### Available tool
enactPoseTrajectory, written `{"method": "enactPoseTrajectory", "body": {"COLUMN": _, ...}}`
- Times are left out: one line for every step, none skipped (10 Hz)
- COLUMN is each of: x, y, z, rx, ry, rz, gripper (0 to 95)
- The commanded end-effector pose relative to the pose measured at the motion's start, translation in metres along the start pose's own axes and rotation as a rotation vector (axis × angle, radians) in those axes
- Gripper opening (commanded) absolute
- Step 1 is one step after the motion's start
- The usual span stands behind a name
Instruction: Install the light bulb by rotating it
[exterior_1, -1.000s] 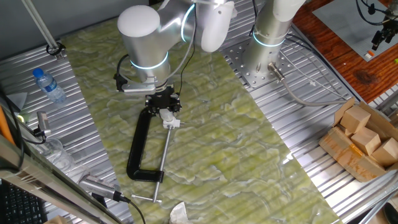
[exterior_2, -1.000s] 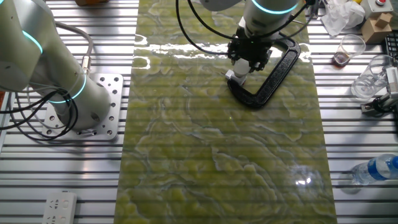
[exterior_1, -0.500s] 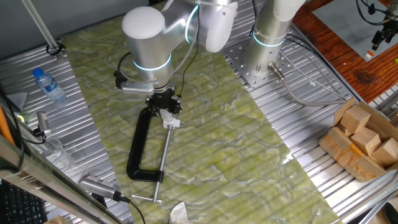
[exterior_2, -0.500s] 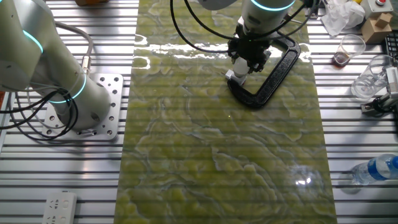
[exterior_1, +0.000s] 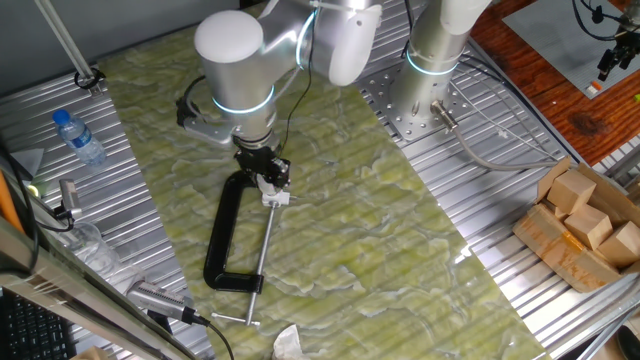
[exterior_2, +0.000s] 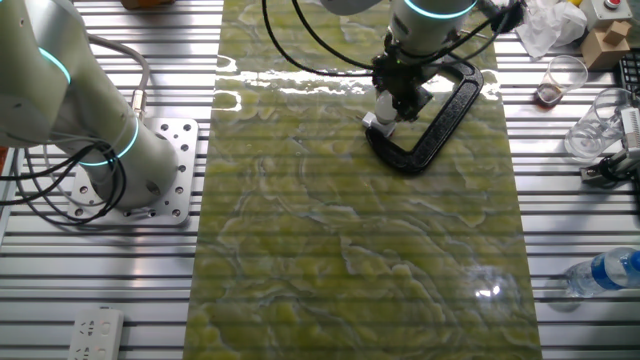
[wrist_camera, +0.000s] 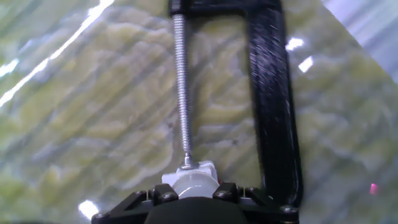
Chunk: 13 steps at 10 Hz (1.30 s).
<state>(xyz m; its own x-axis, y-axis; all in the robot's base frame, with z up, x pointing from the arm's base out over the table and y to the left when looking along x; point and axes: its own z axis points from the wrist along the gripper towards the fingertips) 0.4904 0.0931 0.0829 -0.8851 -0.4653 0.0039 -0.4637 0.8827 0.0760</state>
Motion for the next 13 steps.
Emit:
{"method": "enactPoseTrajectory", "body": {"x": 0.0004, "y": 0.0005, "z": 0.0009, "rx": 0.010, "ry": 0.001, "rz": 0.410, "gripper": 0.0}}
{"method": "enactPoseTrajectory", "body": {"x": 0.0004, "y": 0.0005, "z": 0.0010, "rx": 0.009, "ry": 0.002, "rz": 0.436, "gripper": 0.0}}
{"method": "enactPoseTrajectory", "body": {"x": 0.0004, "y": 0.0005, "z": 0.0010, "rx": 0.009, "ry": 0.003, "rz": 0.435, "gripper": 0.0}}
{"method": "enactPoseTrajectory", "body": {"x": 0.0004, "y": 0.0005, "z": 0.0010, "rx": 0.016, "ry": 0.006, "rz": 0.419, "gripper": 0.0}}
{"method": "enactPoseTrajectory", "body": {"x": 0.0004, "y": 0.0005, "z": 0.0010, "rx": 0.035, "ry": 0.012, "rz": 0.396, "gripper": 0.0}}
{"method": "enactPoseTrajectory", "body": {"x": 0.0004, "y": 0.0005, "z": 0.0010, "rx": 0.049, "ry": 0.016, "rz": 0.367, "gripper": 38.0}}
{"method": "enactPoseTrajectory", "body": {"x": 0.0004, "y": 0.0005, "z": 0.0010, "rx": 0.063, "ry": 0.019, "rz": 0.318, "gripper": 57.0}}
{"method": "enactPoseTrajectory", "body": {"x": 0.0004, "y": 0.0005, "z": 0.0009, "rx": 0.063, "ry": 0.021, "rz": 0.302, "gripper": 57.0}}
{"method": "enactPoseTrajectory", "body": {"x": 0.0004, "y": 0.0005, "z": 0.0009, "rx": 0.060, "ry": 0.020, "rz": 0.284, "gripper": 57.0}}
{"method": "enactPoseTrajectory", "body": {"x": 0.0004, "y": 0.0005, "z": 0.0009, "rx": 0.060, "ry": 0.019, "rz": 0.274, "gripper": 76.0}}
{"method": "enactPoseTrajectory", "body": {"x": 0.0004, "y": 0.0005, "z": 0.0009, "rx": 0.061, "ry": 0.021, "rz": 0.238, "gripper": 76.0}}
{"method": "enactPoseTrajectory", "body": {"x": 0.0004, "y": 0.0006, "z": 0.0004, "rx": 0.060, "ry": 0.022, "rz": 0.180, "gripper": 76.0}}
{"method": "enactPoseTrajectory", "body": {"x": 0.0003, "y": 0.0006, "z": -0.0005, "rx": 0.057, "ry": 0.026, "rz": 0.015, "gripper": 57.0}}
